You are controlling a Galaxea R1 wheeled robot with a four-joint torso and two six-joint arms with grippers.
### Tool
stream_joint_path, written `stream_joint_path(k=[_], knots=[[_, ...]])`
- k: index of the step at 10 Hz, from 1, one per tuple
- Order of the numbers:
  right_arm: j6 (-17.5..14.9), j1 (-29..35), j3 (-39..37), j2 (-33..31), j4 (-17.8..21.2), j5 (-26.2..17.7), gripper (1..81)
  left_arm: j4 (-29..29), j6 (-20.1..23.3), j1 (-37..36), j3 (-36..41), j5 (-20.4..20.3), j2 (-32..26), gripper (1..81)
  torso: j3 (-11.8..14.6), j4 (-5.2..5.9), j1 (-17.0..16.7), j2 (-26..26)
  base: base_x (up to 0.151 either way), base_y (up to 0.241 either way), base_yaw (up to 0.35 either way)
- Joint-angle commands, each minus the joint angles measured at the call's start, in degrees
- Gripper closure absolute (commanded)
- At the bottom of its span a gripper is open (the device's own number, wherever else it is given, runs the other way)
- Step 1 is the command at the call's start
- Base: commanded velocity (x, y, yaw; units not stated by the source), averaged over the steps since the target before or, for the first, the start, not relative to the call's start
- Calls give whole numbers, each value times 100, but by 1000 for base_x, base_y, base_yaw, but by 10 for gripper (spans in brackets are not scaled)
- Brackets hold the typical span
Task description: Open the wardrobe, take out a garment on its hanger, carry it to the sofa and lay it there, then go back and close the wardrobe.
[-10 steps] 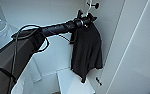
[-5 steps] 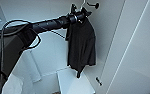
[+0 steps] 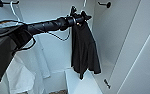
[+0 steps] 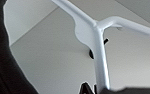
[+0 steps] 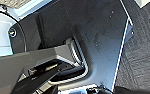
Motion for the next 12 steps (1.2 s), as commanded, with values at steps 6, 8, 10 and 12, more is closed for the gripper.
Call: stream_joint_path(k=[6, 8, 10, 12], knots=[[6, 239, 33, 16, 76, -353, 10, 276, 214, -938, 246, 372, 48, 811, 0, 741, 0, 0, 0, 0, 0], [6, 213, 33, 25, 67, -274, 10, 276, 214, -806, 431, 372, -66, 811, 466, 741, 0, 2, 0, 0, 0], [6, 213, 33, 25, 67, -274, 10, 276, 214, -647, 694, 372, -215, 811, 151, 741, 2, 5, 0, 0, 0], [6, 230, 59, 34, 67, -274, 10, 276, 214, -516, 879, 372, -330, 811, 295, 741, -5, 0, 0, 0, 0]])
